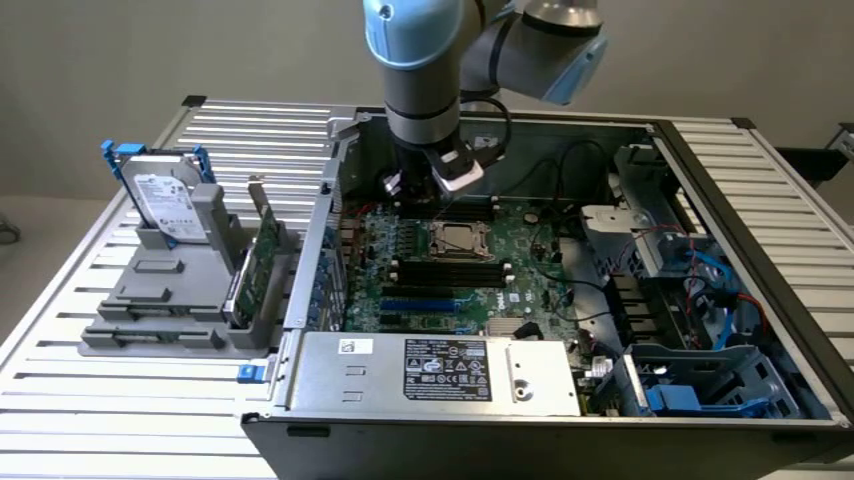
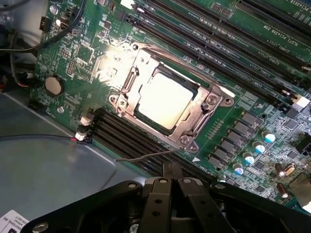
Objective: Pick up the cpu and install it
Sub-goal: 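Close the cpu cover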
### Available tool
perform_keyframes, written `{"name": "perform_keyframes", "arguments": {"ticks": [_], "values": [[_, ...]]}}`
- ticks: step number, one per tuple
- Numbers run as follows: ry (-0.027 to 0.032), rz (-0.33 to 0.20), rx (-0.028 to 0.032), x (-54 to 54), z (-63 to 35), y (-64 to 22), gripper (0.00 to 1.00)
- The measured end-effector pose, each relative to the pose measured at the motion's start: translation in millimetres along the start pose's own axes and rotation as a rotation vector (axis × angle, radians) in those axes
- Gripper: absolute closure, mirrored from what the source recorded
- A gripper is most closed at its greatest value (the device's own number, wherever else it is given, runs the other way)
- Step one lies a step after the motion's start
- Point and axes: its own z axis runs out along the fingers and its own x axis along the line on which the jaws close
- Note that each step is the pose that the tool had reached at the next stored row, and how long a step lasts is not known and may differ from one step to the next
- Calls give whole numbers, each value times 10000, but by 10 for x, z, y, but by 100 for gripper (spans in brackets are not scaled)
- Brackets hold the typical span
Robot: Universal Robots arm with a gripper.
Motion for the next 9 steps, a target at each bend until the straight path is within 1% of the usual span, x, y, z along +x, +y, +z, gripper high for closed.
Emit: {"name": "perform_keyframes", "arguments": {"ticks": [5, 9], "values": [[0, 1, -1, 8, 80, 0, 89], [2, 0, 3, 19, 105, -10, 89]]}}
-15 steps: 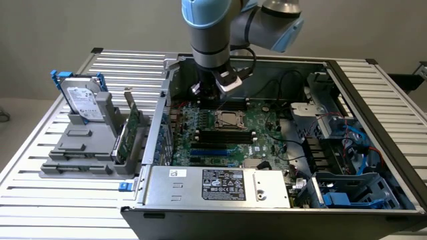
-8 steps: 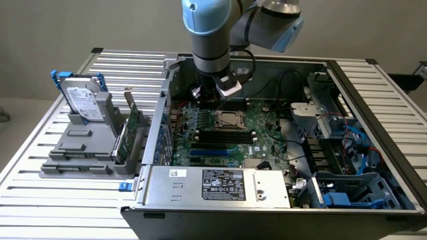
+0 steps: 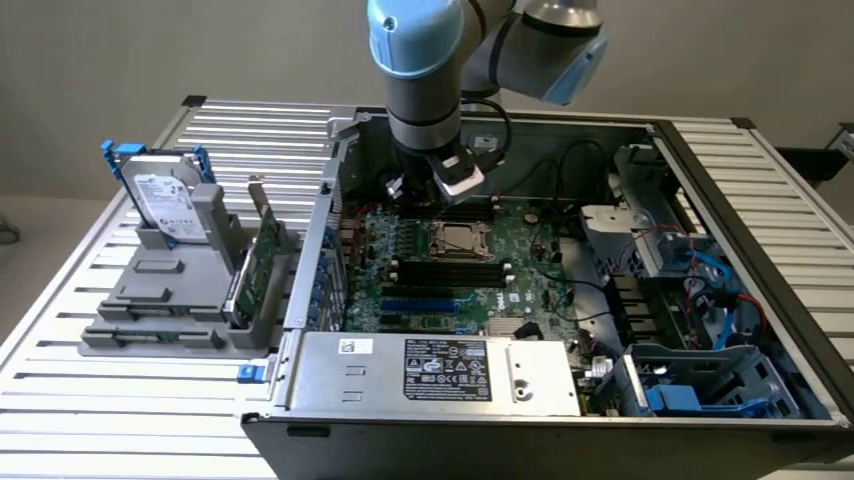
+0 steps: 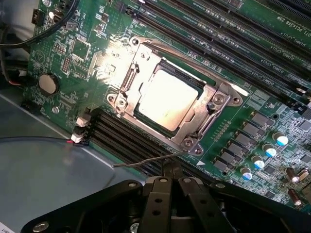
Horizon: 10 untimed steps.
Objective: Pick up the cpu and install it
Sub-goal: 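Close the cpu cover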
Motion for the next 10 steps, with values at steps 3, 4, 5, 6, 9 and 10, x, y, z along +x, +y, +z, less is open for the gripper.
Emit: {"name": "perform_keyframes", "arguments": {"ticks": [3, 4, 5, 6, 9, 10], "values": [[-15, 6, 4, 1, -1, 0, 89], [-16, 6, 4, 1, 0, 0, 89], [-21, 4, -4, 2, 0, 0, 89], [-27, 2, -15, 2, 0, 1, 89], [-73, -7, -94, 1, -1, 0, 89], [-83, -12, -114, 2, 0, 0, 89]]}}
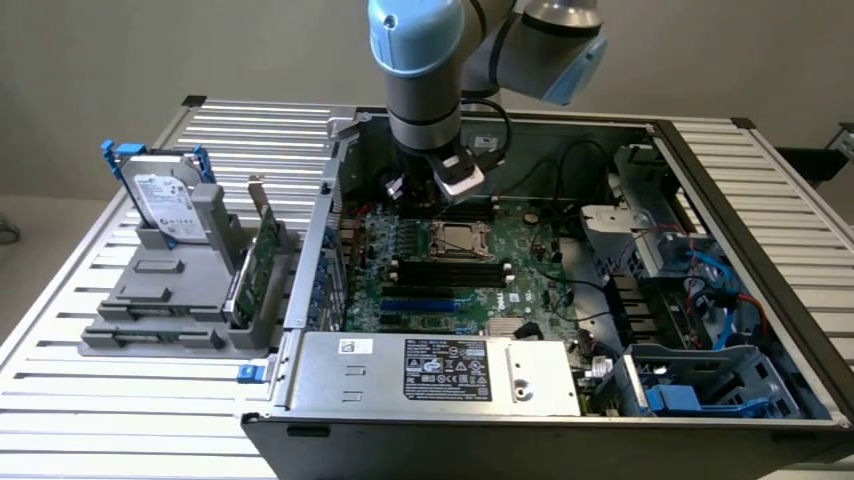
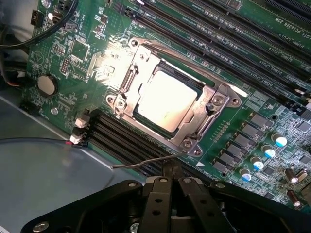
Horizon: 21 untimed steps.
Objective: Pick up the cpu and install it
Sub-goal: 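Close the cpu cover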
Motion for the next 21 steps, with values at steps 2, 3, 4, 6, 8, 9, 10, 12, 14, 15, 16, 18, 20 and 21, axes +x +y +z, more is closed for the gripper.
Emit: {"name": "perform_keyframes", "arguments": {"ticks": [2, 3, 4, 6, 8, 9, 10, 12, 14, 15, 16, 18, 20, 21], "values": [[-8, -2, -12, -1, -1, 0, 89], [-10, -1, -16, 0, 0, 0, 89], [-10, -1, -17, 0, -1, 0, 89], [-12, -3, -18, -1, 0, 0, 89], [-10, -6, -15, -2, 5, 1, 89], [-9, -6, -15, -3, 10, 2, 89], [-9, -7, -15, -4, 15, 3, 89], [-7, -12, -17, -8, 30, 7, 89], [0, -17, -20, -10, 43, 10, 89], [0, -20, -20, -8, 48, 13, 89], [0, -22, -20, -6, 53, 16, 89], [1, -24, -13, -1, 55, 20, 89], [7, -25, -3, 6, 59, 24, 89], [8, -25, -2, 8, 59, 26, 89]]}}
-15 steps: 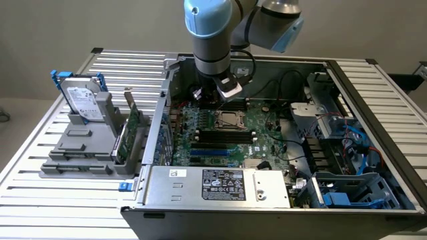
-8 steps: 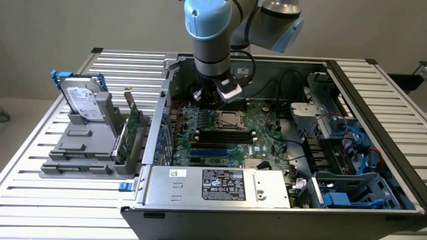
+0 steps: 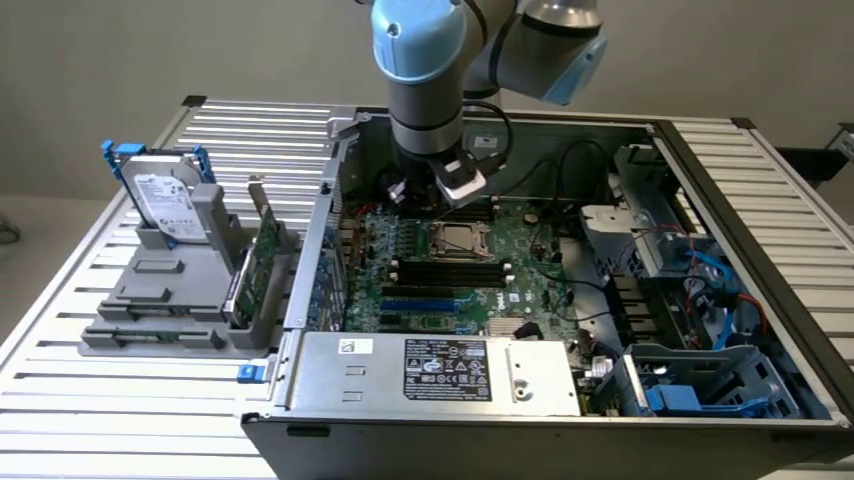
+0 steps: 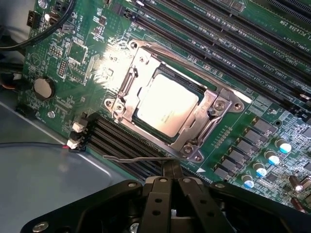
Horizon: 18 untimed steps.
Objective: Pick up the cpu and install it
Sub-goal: 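Close the cpu cover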
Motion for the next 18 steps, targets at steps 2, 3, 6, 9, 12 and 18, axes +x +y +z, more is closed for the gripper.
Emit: {"name": "perform_keyframes", "arguments": {"ticks": [2, 3, 6, 9, 12, 18], "values": [[3, 0, 3, 6, 2, 4, 89], [3, -1, 4, 9, 3, 6, 89], [3, -1, 5, 17, 6, 11, 89], [2, 0, 3, 20, 8, 13, 89], [2, -1, 4, 20, 12, 13, 89], [1, -2, 4, 22, 21, 17, 89]]}}
